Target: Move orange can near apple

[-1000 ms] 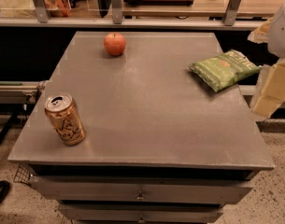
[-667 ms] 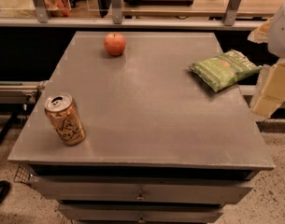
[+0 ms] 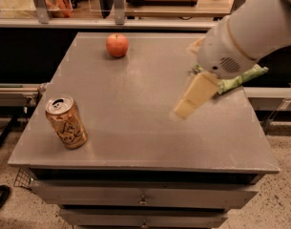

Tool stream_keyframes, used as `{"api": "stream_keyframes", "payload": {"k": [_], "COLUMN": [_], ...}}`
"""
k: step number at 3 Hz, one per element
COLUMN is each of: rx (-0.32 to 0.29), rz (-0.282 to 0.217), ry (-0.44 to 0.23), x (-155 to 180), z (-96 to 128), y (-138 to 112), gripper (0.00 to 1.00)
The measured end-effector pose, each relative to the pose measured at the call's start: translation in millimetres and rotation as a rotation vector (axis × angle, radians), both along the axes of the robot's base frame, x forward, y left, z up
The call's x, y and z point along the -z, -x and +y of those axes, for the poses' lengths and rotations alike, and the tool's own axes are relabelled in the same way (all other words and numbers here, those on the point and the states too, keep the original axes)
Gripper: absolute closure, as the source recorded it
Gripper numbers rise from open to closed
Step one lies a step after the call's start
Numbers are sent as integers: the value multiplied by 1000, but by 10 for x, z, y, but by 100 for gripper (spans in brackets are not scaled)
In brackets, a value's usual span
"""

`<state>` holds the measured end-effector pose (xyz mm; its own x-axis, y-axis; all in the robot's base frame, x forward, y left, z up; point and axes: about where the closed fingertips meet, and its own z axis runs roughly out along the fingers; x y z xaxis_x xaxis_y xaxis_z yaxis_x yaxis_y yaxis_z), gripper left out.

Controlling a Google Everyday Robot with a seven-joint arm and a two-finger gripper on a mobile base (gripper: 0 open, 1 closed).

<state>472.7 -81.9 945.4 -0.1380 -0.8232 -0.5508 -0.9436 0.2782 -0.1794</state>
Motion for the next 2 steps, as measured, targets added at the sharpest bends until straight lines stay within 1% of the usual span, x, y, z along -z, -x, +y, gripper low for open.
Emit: {"api": "stream_keyframes", "payload": {"k": [1,2], "rx": [14,13], "rz": [48,48], "ry": [-169,-190], "x": [36,3], "z": [458,519], "y": [-129,-133], "gripper": [0,0]}}
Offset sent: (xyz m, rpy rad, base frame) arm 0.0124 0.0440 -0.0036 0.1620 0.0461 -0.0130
